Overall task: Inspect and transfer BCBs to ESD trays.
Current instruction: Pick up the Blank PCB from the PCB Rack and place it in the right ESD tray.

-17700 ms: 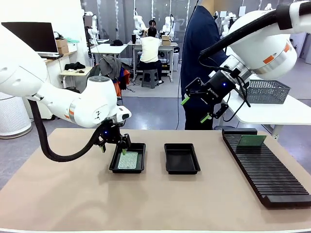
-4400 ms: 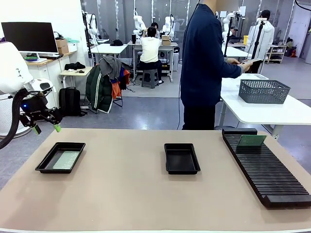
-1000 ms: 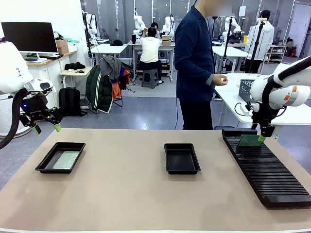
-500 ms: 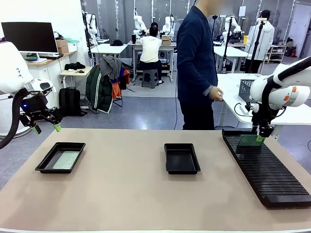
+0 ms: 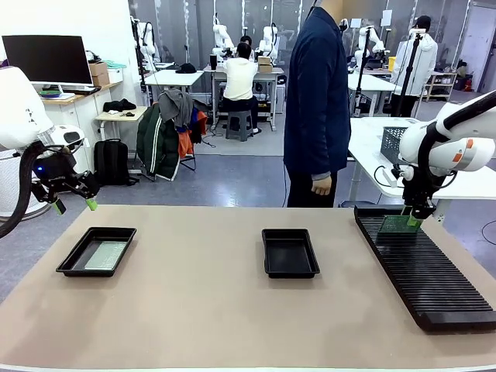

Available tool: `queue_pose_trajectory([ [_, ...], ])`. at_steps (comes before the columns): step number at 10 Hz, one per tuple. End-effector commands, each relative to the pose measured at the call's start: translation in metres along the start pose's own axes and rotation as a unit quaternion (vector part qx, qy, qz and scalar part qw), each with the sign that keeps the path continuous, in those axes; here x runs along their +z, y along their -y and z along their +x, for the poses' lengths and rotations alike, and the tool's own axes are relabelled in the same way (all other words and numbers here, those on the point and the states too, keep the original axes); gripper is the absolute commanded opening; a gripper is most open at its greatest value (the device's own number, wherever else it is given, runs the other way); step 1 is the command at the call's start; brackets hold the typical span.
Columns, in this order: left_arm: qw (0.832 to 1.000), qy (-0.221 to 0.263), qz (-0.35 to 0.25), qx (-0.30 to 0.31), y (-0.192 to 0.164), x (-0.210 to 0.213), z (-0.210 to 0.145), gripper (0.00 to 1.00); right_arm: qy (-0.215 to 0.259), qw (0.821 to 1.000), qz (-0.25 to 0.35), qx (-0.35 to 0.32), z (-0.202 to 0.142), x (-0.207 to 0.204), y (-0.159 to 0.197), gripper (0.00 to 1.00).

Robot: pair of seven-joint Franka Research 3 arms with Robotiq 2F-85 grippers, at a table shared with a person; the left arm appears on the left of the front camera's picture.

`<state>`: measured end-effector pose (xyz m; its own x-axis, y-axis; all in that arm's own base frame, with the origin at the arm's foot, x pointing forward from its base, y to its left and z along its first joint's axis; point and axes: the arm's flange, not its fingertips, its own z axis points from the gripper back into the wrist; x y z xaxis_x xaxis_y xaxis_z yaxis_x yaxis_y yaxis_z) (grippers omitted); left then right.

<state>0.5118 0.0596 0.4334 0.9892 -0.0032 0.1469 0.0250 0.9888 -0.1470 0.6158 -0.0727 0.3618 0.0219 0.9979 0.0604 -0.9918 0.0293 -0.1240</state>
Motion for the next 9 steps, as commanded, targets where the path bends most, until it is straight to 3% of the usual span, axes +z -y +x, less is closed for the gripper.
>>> queue_pose_trajectory([
  [1,1.0,0.006,-0.01,-0.005,-0.0012,-0.0012,-0.0002,0.87,0.001,1.0,0.006,0.0,-0.0013,-0.0033,-0.0001,0.34],
  [2,1.0,0.006,-0.01,-0.005,-0.0012,-0.0012,-0.0002,0.87,0.0,1.0,0.007,0.001,-0.0011,-0.0035,-0.0006,0.17],
  [3,1.0,0.006,-0.01,-0.005,-0.0012,-0.0012,-0.0002,0.87,0.0,1.0,0.006,0.001,-0.0007,-0.003,-0.001,0.21],
  [4,1.0,0.006,-0.01,-0.005,-0.0012,-0.0012,-0.0002,0.87,0.001,1.0,0.007,0.001,-0.0008,-0.003,-0.0009,0.04],
  [5,1.0,0.006,-0.01,-0.005,-0.0012,-0.0012,-0.0002,0.87,0.0,1.0,0.009,0.001,-0.0008,-0.0034,-0.0011,0.09],
  [6,1.0,0.006,-0.01,-0.005,-0.0012,-0.0012,-0.0002,0.87,-0.001,1.0,0.013,0.0,-0.0017,-0.0039,-0.0012,0.0],
  [9,1.0,0.006,-0.01,-0.005,-0.0012,-0.0012,-0.0002,0.87,-0.001,1.0,0.02,-0.008,-0.0021,-0.0011,-0.0004,0.0],
])
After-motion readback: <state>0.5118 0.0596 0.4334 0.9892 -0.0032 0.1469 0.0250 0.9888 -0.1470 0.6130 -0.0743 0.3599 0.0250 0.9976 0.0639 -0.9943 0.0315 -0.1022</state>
